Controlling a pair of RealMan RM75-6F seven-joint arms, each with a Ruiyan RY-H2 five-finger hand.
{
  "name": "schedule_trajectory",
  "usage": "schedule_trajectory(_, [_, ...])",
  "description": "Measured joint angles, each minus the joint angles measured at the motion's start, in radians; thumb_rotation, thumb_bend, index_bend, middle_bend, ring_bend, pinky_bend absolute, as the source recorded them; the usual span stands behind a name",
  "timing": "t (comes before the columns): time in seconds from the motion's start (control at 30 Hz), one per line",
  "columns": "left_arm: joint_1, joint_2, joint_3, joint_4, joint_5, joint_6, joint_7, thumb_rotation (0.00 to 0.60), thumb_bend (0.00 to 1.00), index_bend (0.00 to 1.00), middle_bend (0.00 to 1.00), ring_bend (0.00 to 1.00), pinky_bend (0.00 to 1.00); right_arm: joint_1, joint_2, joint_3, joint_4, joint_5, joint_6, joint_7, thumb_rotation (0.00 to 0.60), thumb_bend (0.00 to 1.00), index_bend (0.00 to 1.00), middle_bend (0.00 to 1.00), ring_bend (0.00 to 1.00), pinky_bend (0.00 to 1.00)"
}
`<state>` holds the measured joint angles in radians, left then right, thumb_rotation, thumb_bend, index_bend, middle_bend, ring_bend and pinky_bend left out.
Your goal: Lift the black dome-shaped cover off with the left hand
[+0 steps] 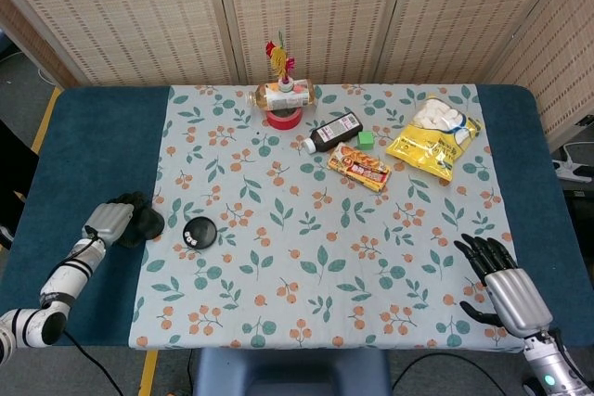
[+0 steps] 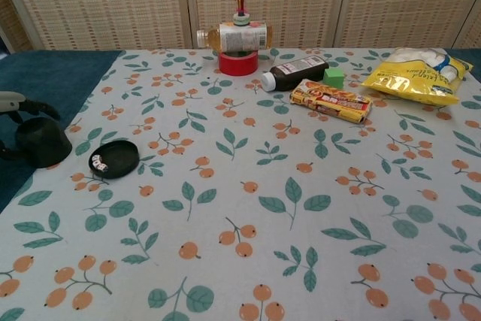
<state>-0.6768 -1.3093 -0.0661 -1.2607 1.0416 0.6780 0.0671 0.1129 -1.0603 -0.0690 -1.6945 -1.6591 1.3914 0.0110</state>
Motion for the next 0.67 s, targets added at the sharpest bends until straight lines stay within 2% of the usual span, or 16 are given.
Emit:
schedule_trajectory(0.3, [0.052, 0.055, -0.024, -0.097, 0.138, 0.141, -0.106, 0.6, 0.32, 0.0, 0.0, 0.0, 0.16, -0.002, 0.002, -0.002, 0.0, -0.01, 0.008, 0.005, 0.6, 0.12, 0.0, 0.0, 0.0, 0.0])
schedule_trajectory(0.4, [0.078, 0.073, -0.031, -0.132, 0.17, 0.221, -0.117, 0.6, 0.33, 0.0, 0.0, 0.0, 0.13, -0.005, 0.001, -0.002, 0.002, -0.018, 0.02, 0.006, 0.6, 0.12, 0.0, 0.0, 0.0, 0.0])
schedule_trajectory(0.53, [0.148, 0.092, -0.025, -0.191, 0.274, 0.413, -0.189, 0.6, 0.36, 0.0, 0.0, 0.0, 0.11, -0.006, -0.007, 0.001, 0.012, -0.028, 0.03, 0.004, 0.6, 0.12, 0.0, 0.0, 0.0, 0.0])
schedule_trajectory(0.67, [0.257, 0.099, 0.028, -0.221, 0.443, 0.643, -0.363, 0.6, 0.36, 0.0, 0.0, 0.0, 0.1, -0.005, -0.015, 0.006, 0.019, -0.024, 0.032, 0.001, 0.6, 0.12, 0.0, 0.0, 0.0, 0.0])
